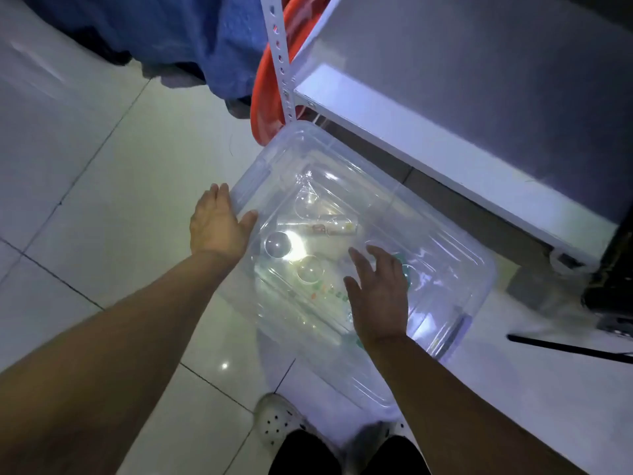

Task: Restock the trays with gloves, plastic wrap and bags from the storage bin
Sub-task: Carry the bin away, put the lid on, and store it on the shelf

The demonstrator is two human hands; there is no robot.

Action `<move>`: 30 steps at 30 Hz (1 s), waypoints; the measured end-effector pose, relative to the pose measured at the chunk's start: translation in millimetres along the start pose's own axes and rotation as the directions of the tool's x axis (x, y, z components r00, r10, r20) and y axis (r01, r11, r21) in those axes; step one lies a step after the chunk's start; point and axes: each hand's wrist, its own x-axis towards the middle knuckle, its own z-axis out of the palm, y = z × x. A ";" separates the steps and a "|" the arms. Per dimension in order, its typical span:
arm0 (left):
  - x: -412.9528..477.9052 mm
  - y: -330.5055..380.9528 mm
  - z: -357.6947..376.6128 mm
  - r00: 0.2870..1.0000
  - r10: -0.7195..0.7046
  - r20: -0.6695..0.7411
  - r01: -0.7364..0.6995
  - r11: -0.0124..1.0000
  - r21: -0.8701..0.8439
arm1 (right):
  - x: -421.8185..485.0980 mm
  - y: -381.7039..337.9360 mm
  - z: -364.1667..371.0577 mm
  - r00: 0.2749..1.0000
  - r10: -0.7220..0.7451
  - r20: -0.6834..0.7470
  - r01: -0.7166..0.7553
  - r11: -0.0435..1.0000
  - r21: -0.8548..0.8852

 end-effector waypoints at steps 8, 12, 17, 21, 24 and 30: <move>63.0 -14.7 -8.4 0.884 -0.145 0.445 0.324 0.875 -0.359 | 10.1 -6.5 26.8 0.995 -0.052 0.081 0.056 0.997 -0.048; 67.6 -21.1 0.2 0.947 -0.117 0.299 0.226 0.904 -0.362 | 12.6 -5.3 29.5 0.995 -0.059 0.079 0.063 0.997 -0.052; 46.1 -14.6 3.2 0.996 0.062 -0.057 -0.066 0.995 -0.077 | 12.1 -5.6 25.6 0.993 -0.071 0.097 0.081 0.992 -0.101; 32.7 -5.1 6.2 0.991 0.040 -0.126 -0.040 0.999 0.002 | 19.1 -0.2 14.1 0.986 -0.125 0.109 0.132 0.990 -0.057; -3.3 -1.8 15.4 0.977 -0.128 -0.169 0.116 0.990 -0.079 | 35.1 27.8 -5.7 0.992 -0.108 0.058 0.113 0.990 -0.089; -128.5 2.3 51.8 0.966 -0.229 -0.121 0.214 0.969 -0.127 | 68.1 97.4 -46.6 0.998 0.011 0.056 0.002 0.974 -0.226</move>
